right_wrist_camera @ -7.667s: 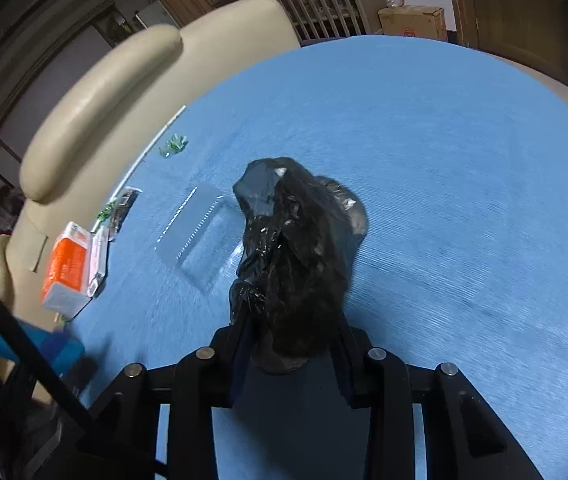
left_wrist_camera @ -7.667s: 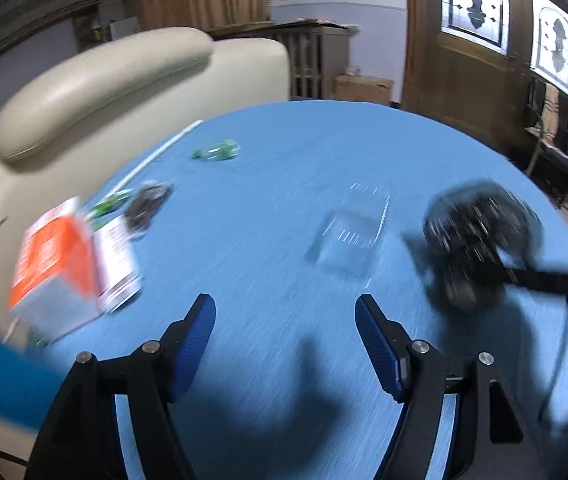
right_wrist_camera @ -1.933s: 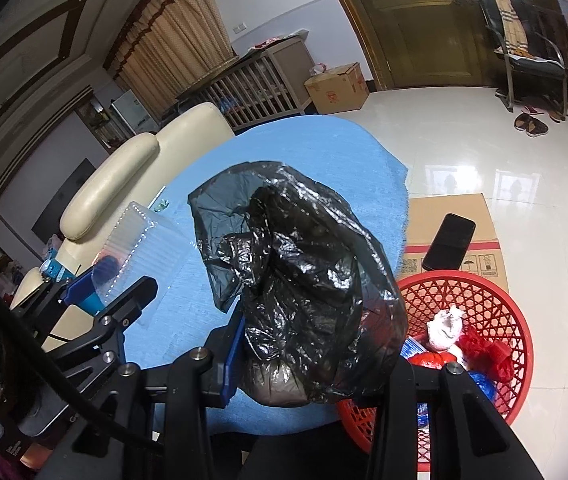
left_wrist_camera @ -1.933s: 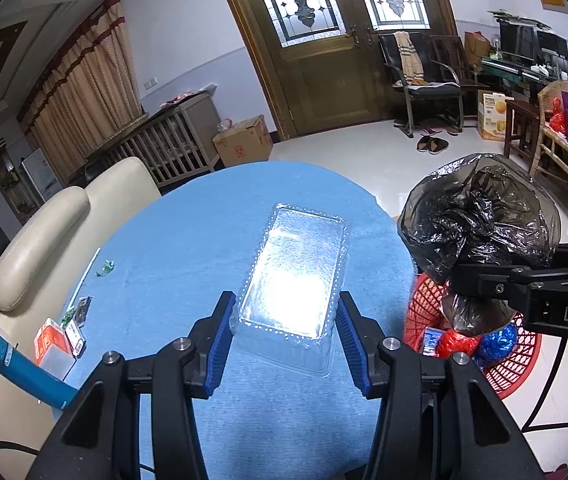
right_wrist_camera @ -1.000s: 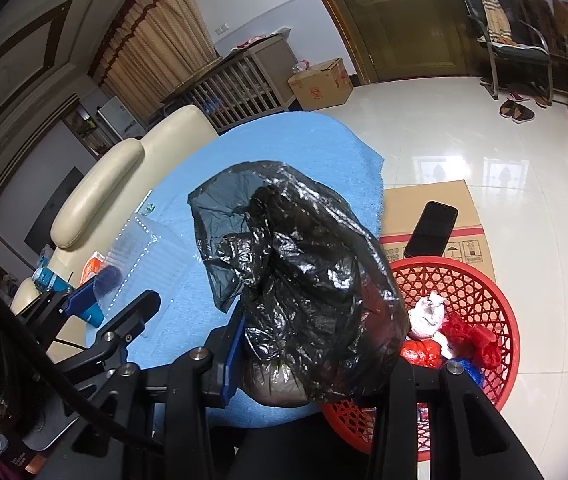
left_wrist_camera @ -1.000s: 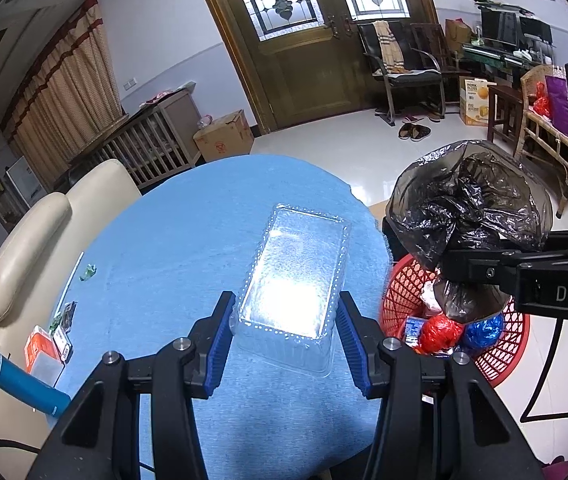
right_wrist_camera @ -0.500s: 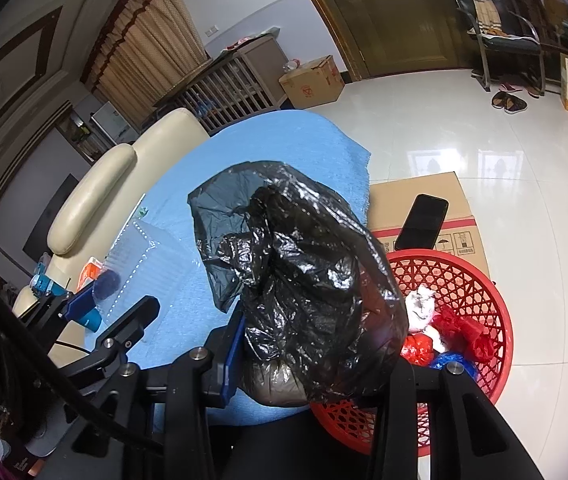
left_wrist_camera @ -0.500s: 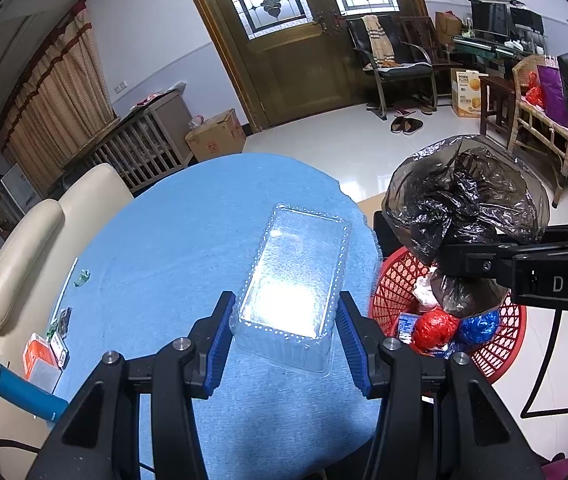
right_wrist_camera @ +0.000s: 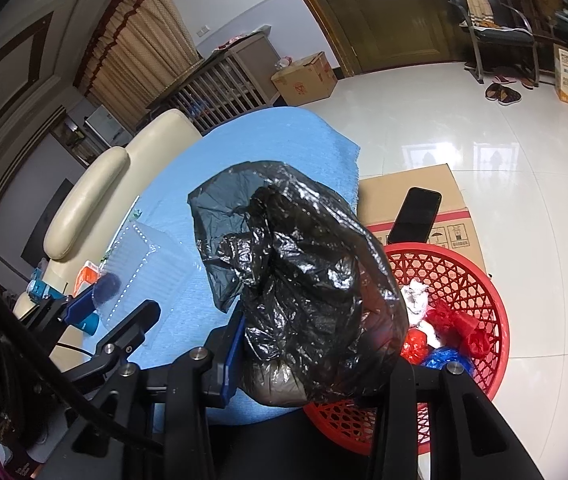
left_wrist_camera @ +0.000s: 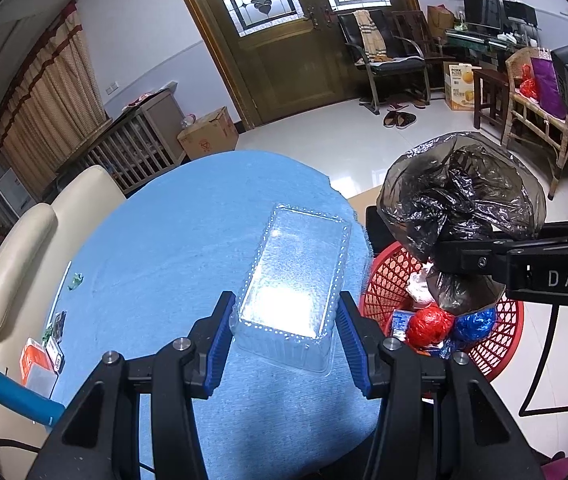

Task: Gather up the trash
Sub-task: 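Carry the black bag with the right gripper while the left gripper carries the clear box over the wastebasket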

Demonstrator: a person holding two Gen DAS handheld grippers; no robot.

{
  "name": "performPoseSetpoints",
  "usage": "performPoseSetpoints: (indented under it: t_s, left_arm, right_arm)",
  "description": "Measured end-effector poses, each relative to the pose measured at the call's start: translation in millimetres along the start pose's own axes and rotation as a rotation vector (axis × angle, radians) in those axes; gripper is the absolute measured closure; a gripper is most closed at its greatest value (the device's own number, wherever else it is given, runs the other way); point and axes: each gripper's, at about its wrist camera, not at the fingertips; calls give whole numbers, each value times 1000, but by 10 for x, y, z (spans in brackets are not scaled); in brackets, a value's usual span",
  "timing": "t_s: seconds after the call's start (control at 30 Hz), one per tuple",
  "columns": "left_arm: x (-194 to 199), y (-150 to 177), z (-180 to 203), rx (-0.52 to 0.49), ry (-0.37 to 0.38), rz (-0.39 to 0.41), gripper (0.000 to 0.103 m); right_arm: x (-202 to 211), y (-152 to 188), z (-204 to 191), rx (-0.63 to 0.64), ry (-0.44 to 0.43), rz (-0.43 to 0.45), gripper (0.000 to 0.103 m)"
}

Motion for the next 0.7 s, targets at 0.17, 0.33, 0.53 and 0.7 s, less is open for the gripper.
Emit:
performPoseSetpoints:
  t_s: [0.17, 0.33, 0.53, 0.7]
  left_arm:
    - [-32, -16, 39, -10, 9, -6, 51]
    - [-65, -37, 72, -20, 17, -13, 51]
    - [-117, -55, 116, -33, 27, -23, 51]
    - [-159, -78, 162, -43, 37, -35, 51]
  right_arm:
    - [-7, 4, 20, -9, 3, -3, 60]
    - [-17, -5, 57, -22, 6, -6, 59]
    - [-46, -34, 86, -38, 8, -11, 59]
    - [-89, -43, 158, -57, 6, -19, 59]
Point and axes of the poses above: each gripper's, at about its wrist camera, not at the fingertips, and x roughly against the way its jaws point, z to its right, y to its underside, and after that the axes turned 1 degree about -y, right-handed
